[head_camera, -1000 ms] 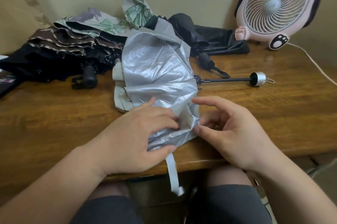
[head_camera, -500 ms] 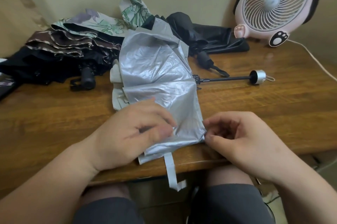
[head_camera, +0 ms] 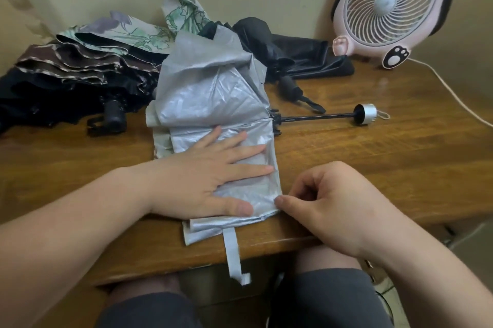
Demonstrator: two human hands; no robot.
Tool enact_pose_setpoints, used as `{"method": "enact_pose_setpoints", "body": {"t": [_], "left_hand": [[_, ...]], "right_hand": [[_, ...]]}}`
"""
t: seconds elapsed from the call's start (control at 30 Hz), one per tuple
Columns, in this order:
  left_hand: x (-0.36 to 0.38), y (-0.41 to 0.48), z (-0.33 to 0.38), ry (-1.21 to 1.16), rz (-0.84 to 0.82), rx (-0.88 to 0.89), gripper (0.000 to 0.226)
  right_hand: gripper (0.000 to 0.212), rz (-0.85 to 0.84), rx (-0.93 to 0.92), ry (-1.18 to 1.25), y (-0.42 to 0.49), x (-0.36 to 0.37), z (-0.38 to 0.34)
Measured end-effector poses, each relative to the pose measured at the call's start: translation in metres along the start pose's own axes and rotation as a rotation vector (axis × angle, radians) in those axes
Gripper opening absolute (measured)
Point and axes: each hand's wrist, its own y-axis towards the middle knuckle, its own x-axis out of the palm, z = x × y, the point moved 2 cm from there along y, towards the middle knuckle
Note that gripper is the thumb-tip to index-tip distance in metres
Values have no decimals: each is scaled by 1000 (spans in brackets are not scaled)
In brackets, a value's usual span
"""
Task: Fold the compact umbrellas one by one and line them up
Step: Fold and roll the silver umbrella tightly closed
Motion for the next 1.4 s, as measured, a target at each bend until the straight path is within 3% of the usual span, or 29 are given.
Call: {"method": "enact_pose_setpoints", "body": {"t": [0.1, 0.2, 0.3, 0.47, 0.63, 0.77, 0.93, 1.1, 1.27, 1.4], "left_hand": [[0, -2, -4, -83, 56, 25, 70], [-1, -6, -10, -160, 195, 18, 68], [-1, -6, -13, -120, 243, -1, 65], [2, -7, -14, 6, 182, -64, 78], [1, -17, -27, -64, 73, -134, 107], [4, -24, -36, -84, -33, -181, 122], [3, -34, -36, -148, -22, -226, 118], [-8, -33, -40, -76, 280, -315, 95], [3, -29, -43, -21, 130, -446, 120], [2, -28, -48, -72, 125, -450, 134]], "right_hand": [[22, 33, -110, 90, 6, -3, -3], [9, 235, -332, 73, 11, 0, -8], [21, 254, -474, -65, 20, 4, -18], [60, 126, -429, -336, 50, 6, -45], [91, -124, -383, -538, 65, 37, -42], [109, -223, -323, -652, 65, 42, -32], [117, -227, -325, -706, 65, 39, -33], [120, -176, -330, -701, 63, 36, -33], [122, -213, -301, -713, 59, 33, -35], [123, -256, -307, -710, 50, 32, -27]]}}
